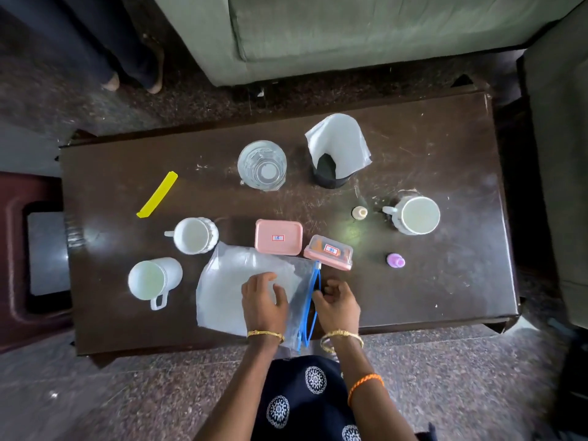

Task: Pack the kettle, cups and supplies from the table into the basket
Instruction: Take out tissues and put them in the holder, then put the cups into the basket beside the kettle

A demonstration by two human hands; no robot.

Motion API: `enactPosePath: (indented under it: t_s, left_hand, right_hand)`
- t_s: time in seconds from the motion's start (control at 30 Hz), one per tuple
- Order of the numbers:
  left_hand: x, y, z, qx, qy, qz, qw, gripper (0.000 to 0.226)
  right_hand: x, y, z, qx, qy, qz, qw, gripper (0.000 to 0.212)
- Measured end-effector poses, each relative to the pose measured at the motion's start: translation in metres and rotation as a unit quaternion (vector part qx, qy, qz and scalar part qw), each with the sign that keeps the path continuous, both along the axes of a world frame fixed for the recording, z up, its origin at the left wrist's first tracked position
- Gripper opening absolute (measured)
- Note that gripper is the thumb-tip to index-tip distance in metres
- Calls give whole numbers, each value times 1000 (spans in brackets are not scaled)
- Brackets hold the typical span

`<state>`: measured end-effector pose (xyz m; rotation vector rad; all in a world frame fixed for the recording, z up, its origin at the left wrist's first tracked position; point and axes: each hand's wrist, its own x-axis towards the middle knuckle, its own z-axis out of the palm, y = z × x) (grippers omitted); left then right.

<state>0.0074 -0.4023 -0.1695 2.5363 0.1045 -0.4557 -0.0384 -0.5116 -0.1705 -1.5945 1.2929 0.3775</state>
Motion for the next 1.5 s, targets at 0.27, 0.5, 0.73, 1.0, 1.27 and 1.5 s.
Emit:
enactPosePath:
  t_s: [0.27,0.5,0.73,1.0,1.27,1.5]
  left_hand:
    - [11,4,-12,-14,20,11,1000,28]
    - [9,10,-10,-33,22,-5,999,40]
    - [-13,18,1,-53,-43,-60,996,34]
    - [-19,22,-17,107,-2,-89,990,32]
    - [-13,61,-5,-7,-22,-66,998,29]
    - [13,83,34,-61,-117,76,988,28]
  right_hand:
    - [29,11,-7,58,14,90,994,26]
    - [30,19,-11,27,7,120,992,19]
    - [20,7,-9,-42,-17,36,998,22]
    - [24,11,-13,-94,-25,-28,995,16]
    - [26,39,27,-203,30,-28,978,36]
    - [24,74,54,-258,-103,-70,958,12]
